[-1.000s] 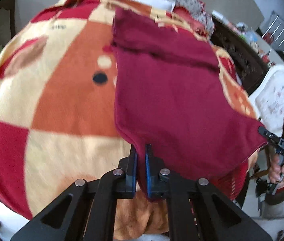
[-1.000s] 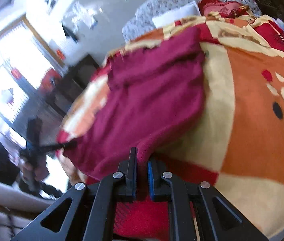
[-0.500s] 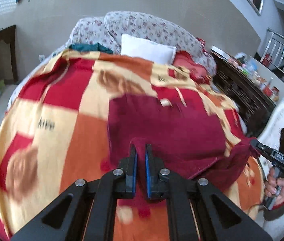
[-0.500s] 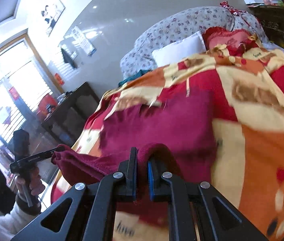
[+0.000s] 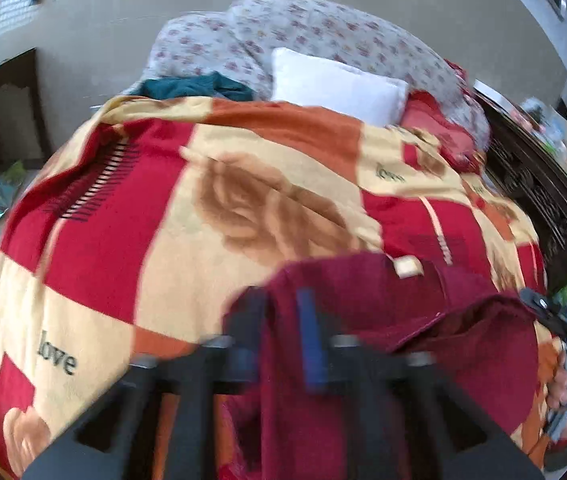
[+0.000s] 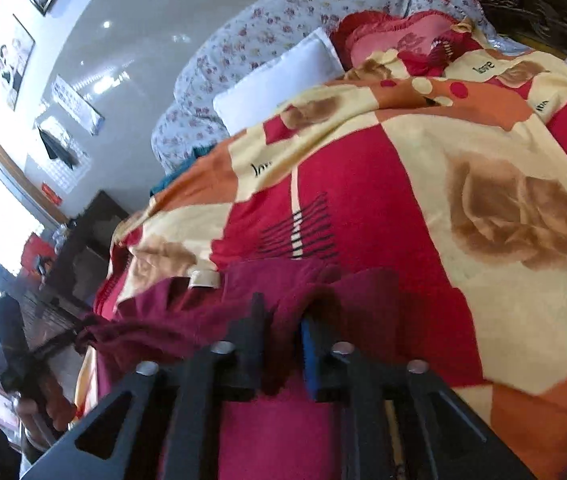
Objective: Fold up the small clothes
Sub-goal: 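Lift the hem with both grippers and fold it over toward the collar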
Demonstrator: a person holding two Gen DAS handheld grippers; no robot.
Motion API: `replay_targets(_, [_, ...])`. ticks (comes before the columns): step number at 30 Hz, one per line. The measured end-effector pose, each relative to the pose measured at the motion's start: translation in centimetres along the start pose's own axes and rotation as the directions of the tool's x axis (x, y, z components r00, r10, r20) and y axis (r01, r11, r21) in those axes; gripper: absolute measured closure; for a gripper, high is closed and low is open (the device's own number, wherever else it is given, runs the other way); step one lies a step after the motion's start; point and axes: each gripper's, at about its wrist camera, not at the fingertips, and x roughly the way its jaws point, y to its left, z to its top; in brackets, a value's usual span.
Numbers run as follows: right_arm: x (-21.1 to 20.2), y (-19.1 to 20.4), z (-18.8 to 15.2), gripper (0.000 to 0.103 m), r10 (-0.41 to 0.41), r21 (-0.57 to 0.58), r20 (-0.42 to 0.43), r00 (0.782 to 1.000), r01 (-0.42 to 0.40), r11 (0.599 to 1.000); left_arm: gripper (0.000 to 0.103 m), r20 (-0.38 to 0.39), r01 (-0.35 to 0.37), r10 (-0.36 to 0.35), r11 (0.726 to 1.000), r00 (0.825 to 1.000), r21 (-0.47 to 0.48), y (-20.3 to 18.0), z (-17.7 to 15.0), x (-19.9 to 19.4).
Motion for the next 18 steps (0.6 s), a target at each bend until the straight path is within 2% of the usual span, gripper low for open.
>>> replay_targets(1, [-0.6, -0.2, 0.2, 0.071, 0.025, 0.020, 0.017, 1.000, -0.026, 0.999, 0.038, 0.025, -0.003, 0.004, 1.000, 1.000, -0.017, 0.5, 0.2, -0.5])
replay_targets(2, [-1.3, -0.4, 0.4, 0.065, 0.049, 0.033, 0.038, 0.998, -0.051, 0.998, 0.030, 0.058, 0.000, 0.002, 0.999, 0.998, -0.040, 1.1, 0.5, -1.2])
replay_targets(3, [-2.0, -0.5, 0.4, 0.057, 0.055, 0.041, 0.061, 0.997, -0.058, 0.997, 0.030, 0.092, 0.016, -0.009, 0.997, 0.996, -0.074, 1.9, 0.7, -2.1])
replay_targets(4, [-3.0, -0.6, 0.6, 0.032, 0.038, 0.051, 0.102, 0.994, -0.044, 0.998, 0.030, 0.091, 0.026, -0.018, 0.996, 0.996, -0.090, 2.4, 0.8, -2.6])
replay_targets(5, [-3.8, -0.6, 0.7, 0.025, 0.027, 0.063, 0.141, 0.990, -0.036, 0.997, 0.030, 0.083, 0.031, -0.023, 0.995, 0.996, -0.093, 2.4, 1.0, -2.7])
replay_targets(7, [-5.8, -0.5, 0.6, 0.027, 0.074, 0.068, 0.196, 0.978, -0.089, 0.994, 0.030, 0.066, 0.033, -0.028, 0.996, 0.997, -0.079, 2.2, 0.7, -3.3])
replay_targets(9, [-6.5, 0.8, 0.2, 0.041, 0.098, 0.012, 0.189, 0.977, -0.102, 0.995, 0.030, 0.068, 0.013, -0.011, 0.999, 0.998, -0.030, 1.2, 0.0, -3.6])
replay_targets(11, [-5.6, 3.3, -0.8, 0.061, 0.050, -0.119, 0.144, 0.988, -0.033, 0.992, 0.030, 0.052, 0.000, -0.003, 0.999, 0.999, 0.052, -0.5, -1.3, -3.3])
replay_targets(13, [-3.4, 5.5, -1.8, 0.066, -0.026, -0.238, 0.081, 0.996, 0.045, 0.970, 0.030, 0.044, 0.002, -0.007, 0.994, 0.999, 0.110, -2.1, -2.1, -2.7])
replay_targets(16, [0.4, 6.7, -2.4, 0.066, -0.109, -0.312, 0.045, 0.993, 0.118, 0.943, 0.030, 0.031, -0.029, 0.025, 0.990, 0.999, 0.136, -3.5, -2.5, -0.6])
replay_targets(18, [3.2, 6.5, -2.0, 0.066, -0.199, -0.343, 0.053, 0.979, 0.205, 0.917, 0.030, -0.003, -0.063, 0.064, 0.987, 0.998, 0.146, -3.7, -2.2, 1.8])
